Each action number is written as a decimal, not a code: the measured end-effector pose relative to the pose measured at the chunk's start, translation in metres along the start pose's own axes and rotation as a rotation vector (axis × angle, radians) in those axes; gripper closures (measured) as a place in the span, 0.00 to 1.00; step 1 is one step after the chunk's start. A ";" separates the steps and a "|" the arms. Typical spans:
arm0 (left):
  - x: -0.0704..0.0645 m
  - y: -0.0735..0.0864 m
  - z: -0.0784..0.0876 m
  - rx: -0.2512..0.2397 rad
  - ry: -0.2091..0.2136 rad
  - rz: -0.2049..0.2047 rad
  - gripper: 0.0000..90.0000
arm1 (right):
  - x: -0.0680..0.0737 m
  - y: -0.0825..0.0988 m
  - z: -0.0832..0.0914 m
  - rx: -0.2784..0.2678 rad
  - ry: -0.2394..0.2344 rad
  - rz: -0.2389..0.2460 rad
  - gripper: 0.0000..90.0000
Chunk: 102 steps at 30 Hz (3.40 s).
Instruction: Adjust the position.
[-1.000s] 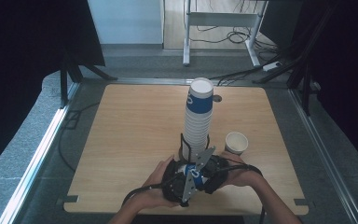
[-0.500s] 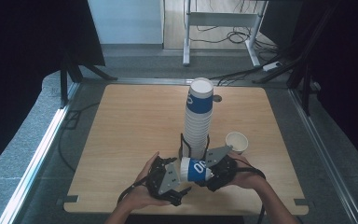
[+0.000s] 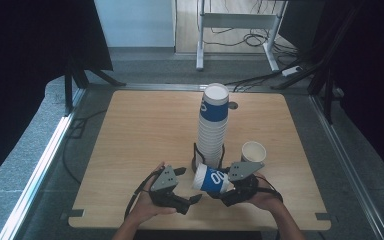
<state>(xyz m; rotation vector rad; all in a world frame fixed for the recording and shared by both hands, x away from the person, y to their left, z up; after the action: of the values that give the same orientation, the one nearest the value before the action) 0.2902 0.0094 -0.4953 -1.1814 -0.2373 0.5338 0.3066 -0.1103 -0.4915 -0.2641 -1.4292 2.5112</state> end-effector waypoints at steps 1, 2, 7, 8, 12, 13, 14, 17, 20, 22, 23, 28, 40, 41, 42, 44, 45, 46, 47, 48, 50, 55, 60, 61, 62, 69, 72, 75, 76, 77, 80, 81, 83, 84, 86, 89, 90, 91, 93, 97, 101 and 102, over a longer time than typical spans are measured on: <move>0.001 0.000 0.000 0.003 -0.010 0.001 0.05 | 0.000 0.000 0.000 -0.010 0.004 -0.004 0.29; 0.002 0.000 0.000 0.004 -0.013 0.003 0.05 | 0.000 0.000 0.001 -0.022 0.006 -0.014 0.29; 0.002 0.002 0.001 0.010 -0.021 0.017 0.05 | 0.001 0.001 0.003 -0.062 0.014 -0.052 0.29; 0.002 0.002 0.001 0.009 -0.023 0.018 0.05 | 0.000 0.001 0.003 -0.072 0.016 -0.059 0.29; 0.001 0.001 0.003 0.002 -0.017 0.031 0.05 | 0.000 0.000 0.005 -0.109 0.031 -0.086 0.29; 0.000 0.000 0.005 -0.001 -0.015 0.036 0.06 | 0.000 0.000 0.005 -0.122 0.037 -0.093 0.29; 0.000 -0.001 0.006 -0.005 -0.016 0.039 0.06 | -0.001 -0.001 0.005 -0.138 0.043 -0.099 0.29; 0.000 -0.003 0.009 -0.021 -0.010 0.056 0.06 | -0.002 -0.003 0.006 -0.190 0.058 -0.125 0.29; 0.000 -0.006 0.012 -0.042 0.000 0.073 0.06 | -0.002 -0.005 0.006 -0.240 0.069 -0.138 0.29; 0.001 -0.006 0.012 -0.047 0.003 0.083 0.06 | -0.002 -0.005 0.006 -0.260 0.074 -0.143 0.29; 0.002 -0.005 0.013 -0.051 0.006 0.089 0.06 | -0.003 -0.005 0.006 -0.271 0.076 -0.148 0.29; 0.003 -0.007 0.013 -0.078 0.029 0.134 0.06 | -0.004 -0.005 0.007 -0.310 0.076 -0.164 0.29; -0.005 -0.012 0.010 -0.154 0.096 0.236 0.05 | -0.001 -0.002 0.002 -0.377 0.090 -0.182 0.29; -0.006 -0.013 0.010 -0.160 0.104 0.246 0.05 | 0.000 -0.002 0.001 -0.386 0.086 -0.181 0.29; -0.007 -0.014 0.010 -0.166 0.112 0.255 0.05 | 0.001 -0.003 0.001 -0.394 0.086 -0.180 0.29; -0.008 -0.016 0.010 -0.179 0.129 0.269 0.05 | 0.002 -0.004 0.000 -0.413 0.081 -0.184 0.29; -0.008 -0.016 0.009 -0.182 0.135 0.275 0.04 | 0.003 -0.005 0.000 -0.421 0.080 -0.186 0.29; -0.008 -0.017 0.009 -0.184 0.141 0.282 0.04 | 0.003 -0.005 -0.001 -0.429 0.081 -0.185 0.29; -0.008 -0.017 0.009 -0.187 0.147 0.290 0.04 | 0.004 -0.006 -0.002 -0.434 0.076 -0.185 0.29; -0.008 -0.018 0.008 -0.195 0.154 0.301 0.04 | 0.005 -0.006 -0.003 -0.439 0.072 -0.186 0.29; -0.008 -0.019 0.007 -0.205 0.168 0.318 0.04 | 0.007 -0.007 -0.004 -0.446 0.066 -0.186 0.29; -0.007 -0.022 0.003 -0.219 0.186 0.352 0.04 | 0.011 -0.008 -0.009 -0.467 0.043 -0.193 0.29; -0.002 -0.024 -0.001 -0.242 0.193 0.389 0.05 | 0.019 -0.010 -0.016 -0.462 0.014 -0.172 0.29; -0.001 -0.025 -0.001 -0.250 0.190 0.391 0.07 | 0.020 -0.010 -0.018 -0.459 0.013 -0.166 0.29; 0.000 -0.024 -0.001 -0.248 0.186 0.395 0.10 | 0.021 -0.010 -0.019 -0.453 0.014 -0.163 0.29; 0.002 -0.024 -0.001 -0.259 0.211 0.409 0.15 | 0.022 -0.006 -0.024 -0.433 0.012 -0.159 0.29; 0.002 -0.024 0.000 -0.260 0.210 0.400 0.17 | 0.022 -0.006 -0.024 -0.430 0.011 -0.156 0.29; 0.002 -0.024 0.001 -0.270 0.221 0.408 0.17 | 0.022 -0.006 -0.024 -0.436 0.009 -0.155 0.29; 0.001 -0.025 0.001 -0.275 0.223 0.409 0.17 | 0.022 -0.007 -0.023 -0.439 0.012 -0.153 0.29; 0.001 -0.025 0.001 -0.278 0.226 0.418 0.16 | 0.022 -0.007 -0.023 -0.442 0.012 -0.151 0.29; 0.002 -0.024 0.000 -0.274 0.258 0.465 0.15 | 0.022 -0.008 -0.022 -0.449 0.013 -0.149 0.29; 0.001 -0.024 -0.001 -0.271 0.274 0.477 0.15 | 0.023 -0.008 -0.022 -0.451 0.011 -0.149 0.29; 0.000 -0.023 -0.002 -0.274 0.285 0.485 0.15 | 0.023 -0.009 -0.023 -0.451 0.011 -0.146 0.29; 0.000 -0.023 -0.003 -0.269 0.287 0.483 0.15 | 0.024 -0.009 -0.024 -0.450 0.012 -0.143 0.29; -0.001 -0.023 -0.003 -0.267 0.282 0.478 0.16 | 0.024 -0.008 -0.025 -0.447 0.010 -0.143 0.29; -0.002 -0.023 -0.003 -0.271 0.280 0.468 0.17 | 0.024 -0.008 -0.024 -0.445 0.011 -0.140 0.29; -0.002 -0.024 -0.003 -0.275 0.277 0.464 0.18 | 0.024 -0.008 -0.024 -0.445 0.013 -0.139 0.29; -0.002 -0.024 -0.003 -0.277 0.275 0.461 0.18 | 0.024 -0.008 -0.024 -0.445 0.012 -0.138 0.29; -0.003 -0.023 -0.003 -0.276 0.273 0.455 0.19 | 0.024 -0.008 -0.025 -0.441 0.011 -0.138 0.29; -0.003 -0.023 -0.003 -0.276 0.265 0.437 0.20 | 0.024 -0.007 -0.025 -0.437 0.009 -0.139 0.29; -0.003 -0.022 -0.003 -0.262 0.245 0.400 0.21 | 0.024 -0.006 -0.027 -0.423 0.011 -0.146 0.27; -0.002 -0.022 -0.002 -0.257 0.233 0.386 0.21 | 0.024 -0.006 -0.027 -0.417 0.011 -0.148 0.25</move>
<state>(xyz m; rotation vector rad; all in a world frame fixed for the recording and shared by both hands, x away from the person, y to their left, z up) 0.2952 0.0006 -0.4753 -1.5406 0.1308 0.7094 0.2917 -0.0781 -0.5013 -0.2327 -1.8839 2.0747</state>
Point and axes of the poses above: each handheld gripper's, and its own axes: z roughly backward along the jaws, y roughly out of its underside, x roughly to its left, the point moved 9 cm from there along -z, roughly forward along the jaws, and after that the axes turned 3 degrees about -x, right-handed, at the moved point
